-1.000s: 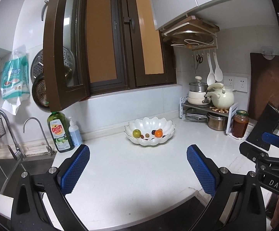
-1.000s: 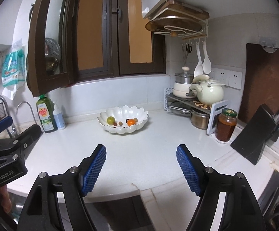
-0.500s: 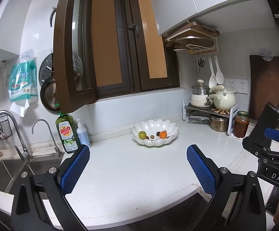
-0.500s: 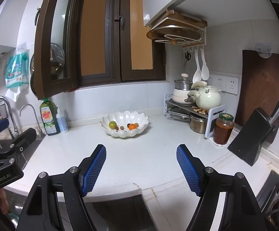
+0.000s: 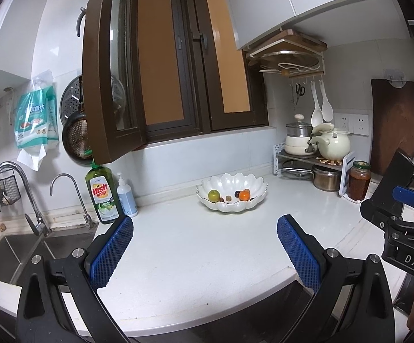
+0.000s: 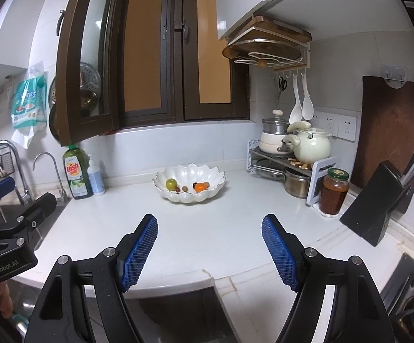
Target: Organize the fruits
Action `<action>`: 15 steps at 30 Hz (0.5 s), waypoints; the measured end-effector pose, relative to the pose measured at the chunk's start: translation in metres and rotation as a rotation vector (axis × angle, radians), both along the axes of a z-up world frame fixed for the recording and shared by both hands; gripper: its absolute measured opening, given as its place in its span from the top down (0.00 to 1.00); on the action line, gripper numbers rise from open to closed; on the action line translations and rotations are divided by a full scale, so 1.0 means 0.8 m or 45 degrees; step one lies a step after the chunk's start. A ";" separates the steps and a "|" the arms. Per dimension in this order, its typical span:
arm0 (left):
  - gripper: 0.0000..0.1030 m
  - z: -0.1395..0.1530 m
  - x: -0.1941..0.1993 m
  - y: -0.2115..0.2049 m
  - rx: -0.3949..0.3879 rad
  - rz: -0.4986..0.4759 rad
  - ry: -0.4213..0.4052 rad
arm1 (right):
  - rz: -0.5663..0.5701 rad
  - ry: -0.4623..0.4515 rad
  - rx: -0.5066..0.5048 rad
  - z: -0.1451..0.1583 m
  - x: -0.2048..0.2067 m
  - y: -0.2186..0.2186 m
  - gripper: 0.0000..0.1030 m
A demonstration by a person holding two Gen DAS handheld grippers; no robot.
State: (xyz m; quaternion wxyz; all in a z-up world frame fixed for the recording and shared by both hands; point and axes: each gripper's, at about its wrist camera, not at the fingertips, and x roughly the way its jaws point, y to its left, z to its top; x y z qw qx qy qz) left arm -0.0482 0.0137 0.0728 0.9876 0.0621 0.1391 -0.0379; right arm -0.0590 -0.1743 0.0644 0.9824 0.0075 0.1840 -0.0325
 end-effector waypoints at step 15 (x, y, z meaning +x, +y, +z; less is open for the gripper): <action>0.00 0.003 -0.011 -0.006 -0.017 -0.019 0.007 | 0.010 -0.005 -0.004 0.003 -0.006 -0.001 0.26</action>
